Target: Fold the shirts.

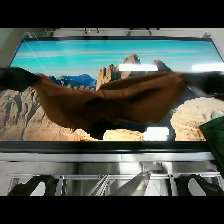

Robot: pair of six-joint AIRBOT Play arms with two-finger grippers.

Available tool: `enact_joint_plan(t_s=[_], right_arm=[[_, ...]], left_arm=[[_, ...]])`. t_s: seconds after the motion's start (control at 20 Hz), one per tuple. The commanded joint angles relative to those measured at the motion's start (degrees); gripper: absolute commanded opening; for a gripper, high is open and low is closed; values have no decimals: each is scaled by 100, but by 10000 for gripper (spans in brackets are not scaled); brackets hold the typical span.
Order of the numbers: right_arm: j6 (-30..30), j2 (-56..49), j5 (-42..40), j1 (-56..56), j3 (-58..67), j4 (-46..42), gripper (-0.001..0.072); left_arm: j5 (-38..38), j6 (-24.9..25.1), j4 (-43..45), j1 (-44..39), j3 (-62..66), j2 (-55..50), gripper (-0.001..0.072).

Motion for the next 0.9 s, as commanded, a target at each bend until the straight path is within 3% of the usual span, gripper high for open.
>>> enact_joint_plan(t_s=[0.0, 0.2, 0.35, 0.6, 0.85], right_arm=[[-61, 920, -101, -647, 424, 1606, 13], [-422, 1314, -756, -721, 1088, 1541, 13], [-422, 1237, -1602, -490, 1285, 286, 13], [-420, 179, -2667, 828, 1261, -1808, 13], [-553, -1836, -4350, 2046, 1261, -2946, 13]], left_arm=[[962, 181, 20, 1108, 778, 1685, 24], [1311, 560, 13, 1740, 1598, 1882, 25], [1333, 848, -26, 1351, 2057, 1078, 25], [973, 1296, 118, -120, 2905, -1335, 26], [442, 1257, 457, -848, 4076, -4500, 26]])
